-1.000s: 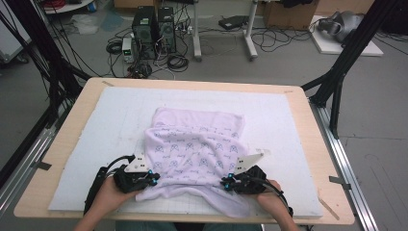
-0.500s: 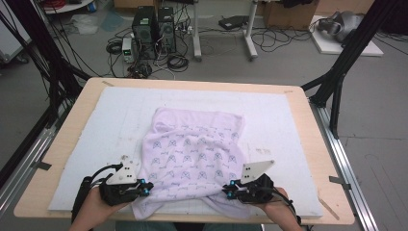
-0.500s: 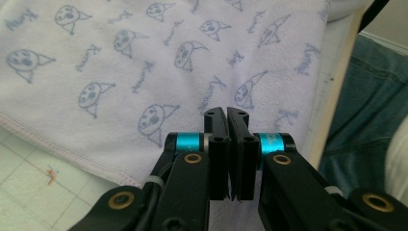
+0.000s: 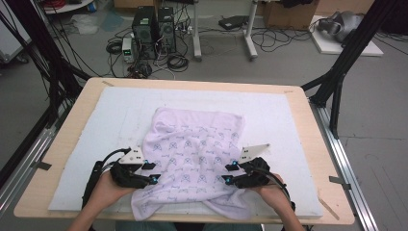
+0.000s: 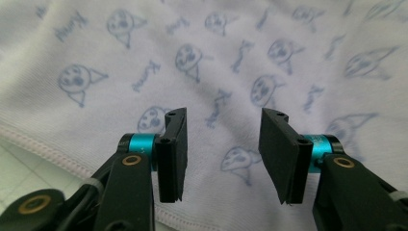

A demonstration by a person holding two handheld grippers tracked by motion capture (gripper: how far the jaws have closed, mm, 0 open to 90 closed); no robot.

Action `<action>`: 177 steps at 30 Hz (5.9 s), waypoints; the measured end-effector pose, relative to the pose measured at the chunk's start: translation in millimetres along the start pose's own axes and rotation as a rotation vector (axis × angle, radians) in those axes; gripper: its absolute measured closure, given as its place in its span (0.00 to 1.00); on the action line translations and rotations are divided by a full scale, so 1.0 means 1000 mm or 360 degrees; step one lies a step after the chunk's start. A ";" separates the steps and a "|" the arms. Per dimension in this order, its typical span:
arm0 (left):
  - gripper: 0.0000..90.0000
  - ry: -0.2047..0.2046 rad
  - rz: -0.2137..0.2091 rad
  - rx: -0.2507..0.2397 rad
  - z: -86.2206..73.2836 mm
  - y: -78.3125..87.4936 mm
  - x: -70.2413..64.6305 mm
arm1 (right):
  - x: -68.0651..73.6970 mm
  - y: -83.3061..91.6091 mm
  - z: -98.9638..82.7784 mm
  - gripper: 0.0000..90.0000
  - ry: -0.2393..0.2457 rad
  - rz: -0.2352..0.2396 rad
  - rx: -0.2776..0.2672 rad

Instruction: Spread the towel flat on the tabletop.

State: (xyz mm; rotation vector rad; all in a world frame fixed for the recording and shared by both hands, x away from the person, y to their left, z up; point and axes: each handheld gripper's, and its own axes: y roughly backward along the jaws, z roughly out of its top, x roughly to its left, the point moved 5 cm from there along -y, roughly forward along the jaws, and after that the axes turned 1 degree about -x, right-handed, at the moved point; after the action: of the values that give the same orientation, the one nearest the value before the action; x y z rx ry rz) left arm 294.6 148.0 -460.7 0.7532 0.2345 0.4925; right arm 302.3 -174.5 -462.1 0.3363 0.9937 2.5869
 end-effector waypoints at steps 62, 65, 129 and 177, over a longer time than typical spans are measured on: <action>0.89 -0.0127 -0.0119 -0.0142 -0.021 0.055 -0.060 | 0.095 0.040 0.001 0.89 0.0210 0.0325 -0.0238; 0.71 -0.0094 -0.0091 -0.0161 -0.015 0.052 -0.051 | 0.080 0.042 0.005 0.79 0.0157 0.0207 -0.0262; 0.79 -0.0003 0.0009 -0.0158 -0.021 0.040 -0.019 | 0.047 0.030 -0.003 0.84 0.0157 0.0017 -0.0087; 0.71 0.0115 0.0101 -0.0093 -0.021 0.000 0.015 | 0.007 -0.026 0.005 0.96 0.0106 -0.0003 0.0072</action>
State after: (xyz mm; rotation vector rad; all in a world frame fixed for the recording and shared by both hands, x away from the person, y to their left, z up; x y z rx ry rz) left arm 299.5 167.5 -475.9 0.6881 0.2633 0.5851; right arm 303.4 -150.4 -475.6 0.2622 1.0759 2.5922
